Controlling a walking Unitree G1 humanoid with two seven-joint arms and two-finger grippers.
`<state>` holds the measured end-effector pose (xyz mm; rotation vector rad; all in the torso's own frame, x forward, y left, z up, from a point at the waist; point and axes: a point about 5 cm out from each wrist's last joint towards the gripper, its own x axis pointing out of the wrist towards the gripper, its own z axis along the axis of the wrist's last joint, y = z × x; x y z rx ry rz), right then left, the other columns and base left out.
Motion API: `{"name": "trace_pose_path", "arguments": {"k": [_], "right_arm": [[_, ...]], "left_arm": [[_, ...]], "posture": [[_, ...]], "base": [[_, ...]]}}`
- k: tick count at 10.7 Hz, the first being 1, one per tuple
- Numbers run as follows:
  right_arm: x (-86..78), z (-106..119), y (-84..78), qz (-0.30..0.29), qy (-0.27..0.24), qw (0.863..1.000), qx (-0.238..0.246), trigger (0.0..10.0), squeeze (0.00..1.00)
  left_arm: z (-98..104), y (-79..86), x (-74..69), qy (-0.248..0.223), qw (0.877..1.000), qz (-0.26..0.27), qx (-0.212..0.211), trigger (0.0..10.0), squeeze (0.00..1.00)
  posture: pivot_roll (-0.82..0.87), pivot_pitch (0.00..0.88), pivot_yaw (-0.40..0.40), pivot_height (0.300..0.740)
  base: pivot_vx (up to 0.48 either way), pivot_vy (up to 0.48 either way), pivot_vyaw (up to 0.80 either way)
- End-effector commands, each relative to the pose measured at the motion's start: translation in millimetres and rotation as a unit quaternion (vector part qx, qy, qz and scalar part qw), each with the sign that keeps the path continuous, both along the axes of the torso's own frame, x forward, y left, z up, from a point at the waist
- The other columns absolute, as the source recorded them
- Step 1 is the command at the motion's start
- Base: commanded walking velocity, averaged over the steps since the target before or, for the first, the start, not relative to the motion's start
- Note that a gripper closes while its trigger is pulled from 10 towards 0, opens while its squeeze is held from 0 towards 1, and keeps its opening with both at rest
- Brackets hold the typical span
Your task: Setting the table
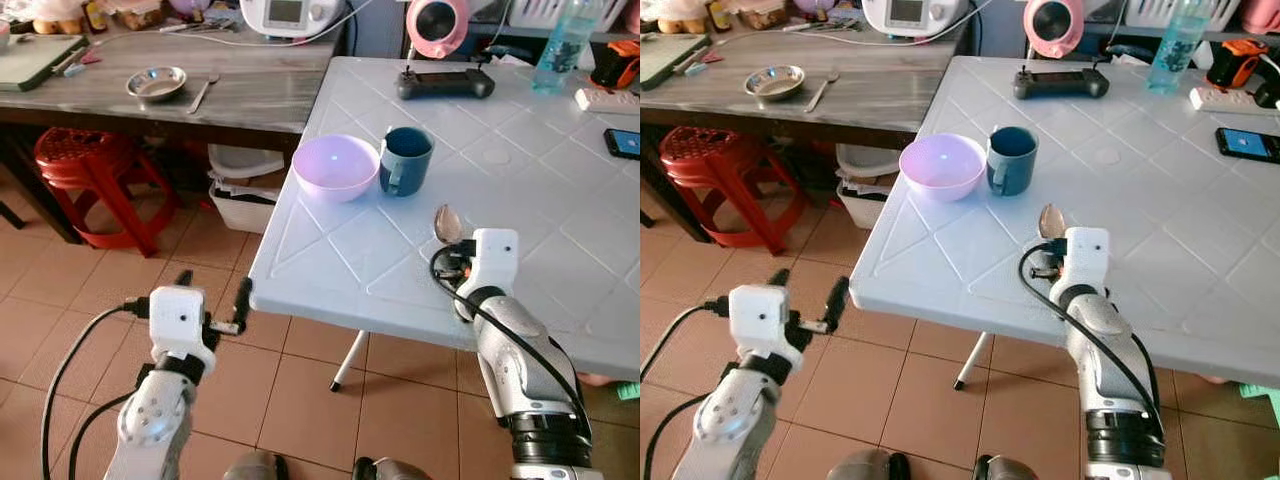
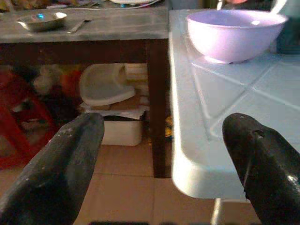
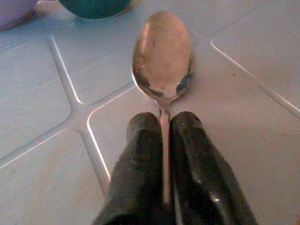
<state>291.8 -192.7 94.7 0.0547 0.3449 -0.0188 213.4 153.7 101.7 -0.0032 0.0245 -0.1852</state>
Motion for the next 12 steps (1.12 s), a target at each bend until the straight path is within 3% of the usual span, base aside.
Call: {"name": "trace_pose_path", "arguments": {"k": [1, 2, 5, 7, 8, 12], "right_arm": [[-21.1, -43.8, 1.6, -0.014, 0.113, 0.993, 0.023, 0.0, 0.00], [-21.8, -44.6, 3.3, -0.020, 0.115, 0.993, 0.029, 0.0, 0.00], [-17.1, -38.2, 12.4, -0.058, 0.108, 0.988, 0.093, 0.0, 0.00], [-4.7, -5.9, 29.7, -0.020, 0.036, 0.993, 0.107, 0.0, 0.00], [-6.6, 2.0, 45.7, 0.026, 0.023, 0.993, 0.113, 0.0, 0.00], [-21.0, -9.4, 56.7, 0.088, 0.066, 0.989, 0.102, 0.0, 0.00]], "left_arm": [[4.3, -2.3, -2.3, -0.003, 1.000, -0.022, -0.007, 10.0, 0.00], [2.2, -4.3, -2.1, 0.004, 0.999, -0.035, -0.014, 10.0, 0.00], [-4.3, 2.1, 3.8, 0.023, 1.000, -0.008, -0.005, 10.0, 0.00], [-6.9, 4.5, 6.0, 0.021, 1.000, 0.011, -0.001, 10.0, 0.00], [-8.4, 0.4, 7.3, 0.020, 1.000, 0.007, -0.003, 10.0, 0.00], [-10.8, -3.5, 8.0, 0.019, 1.000, 0.008, -0.008, 10.0, 0.00]], "posture": [[0.07, 0.138, 0.065, 0.740], [0.06, 0.135, 0.067, 0.740], [0.06, 0.132, 0.060, 0.740], [0.05, 0.116, 0.052, 0.740], [0.05, 0.107, 0.045, 0.740], [0.04, 0.099, 0.031, 0.740]], "base": [[0.000, 0.000, 0.00], [0.000, 0.000, 0.00], [0.000, 0.000, 0.00], [0.000, 0.480, 0.00], [0.000, 0.480, 0.00], [0.000, 0.480, 0.00]]}}
